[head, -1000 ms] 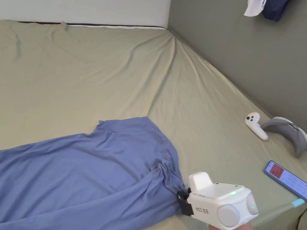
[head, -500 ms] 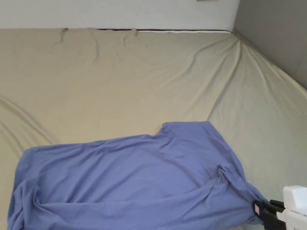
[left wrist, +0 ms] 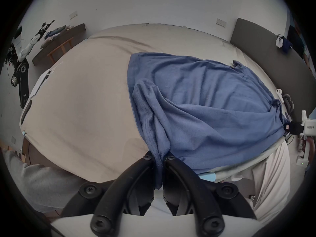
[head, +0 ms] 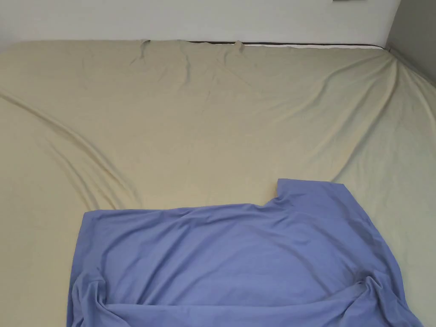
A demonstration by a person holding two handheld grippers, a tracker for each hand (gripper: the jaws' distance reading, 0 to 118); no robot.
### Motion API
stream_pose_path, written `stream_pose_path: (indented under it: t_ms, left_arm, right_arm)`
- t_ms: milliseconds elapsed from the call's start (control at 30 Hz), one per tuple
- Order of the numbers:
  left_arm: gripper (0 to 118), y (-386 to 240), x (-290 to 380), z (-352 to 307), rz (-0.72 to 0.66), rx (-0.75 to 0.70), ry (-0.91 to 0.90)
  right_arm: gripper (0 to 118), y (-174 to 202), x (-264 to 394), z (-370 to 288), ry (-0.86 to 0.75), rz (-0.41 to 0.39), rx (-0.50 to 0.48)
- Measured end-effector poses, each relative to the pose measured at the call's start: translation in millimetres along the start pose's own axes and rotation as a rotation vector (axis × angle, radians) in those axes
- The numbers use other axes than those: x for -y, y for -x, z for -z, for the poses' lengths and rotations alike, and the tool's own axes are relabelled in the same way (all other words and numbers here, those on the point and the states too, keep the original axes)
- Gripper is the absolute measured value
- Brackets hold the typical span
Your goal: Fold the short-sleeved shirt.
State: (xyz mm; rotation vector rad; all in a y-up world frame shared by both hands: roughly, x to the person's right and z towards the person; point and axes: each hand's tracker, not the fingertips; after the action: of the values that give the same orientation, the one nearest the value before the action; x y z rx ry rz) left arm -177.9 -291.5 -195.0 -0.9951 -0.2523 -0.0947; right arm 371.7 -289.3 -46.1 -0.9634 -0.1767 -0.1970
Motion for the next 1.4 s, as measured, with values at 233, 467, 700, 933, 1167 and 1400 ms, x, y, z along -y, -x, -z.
stream_pose_path:
  t_ms: [233,467,700,933,1167,1400]
  left_arm:
    - [116,12,1,-52,-0.040,-0.068,-0.209]
    - [114,-7,-51,-135,-0.040,-0.133,-0.472]
    - [0,-32,-92,-143,0.055,-0.271,-0.659]
    - [0,-27,-111,-122,0.052,-0.201,-0.630]
    - [0,-9,-163,-52,0.050,-0.147,-0.485]
    - [0,1,-208,61,0.024,-0.143,-0.281]
  right_arm:
    - [114,8,-1,-51,-0.297,0.000,-0.015]
    - [118,58,-28,-104,-0.634,0.039,0.049]
    - [0,75,-46,-98,-0.715,0.056,0.131]
    - [0,104,-65,-97,-0.711,-0.042,0.108]
    - [0,96,-75,-97,-0.713,-0.022,0.089]
    - [0,100,-92,-87,-0.695,-0.033,0.095]
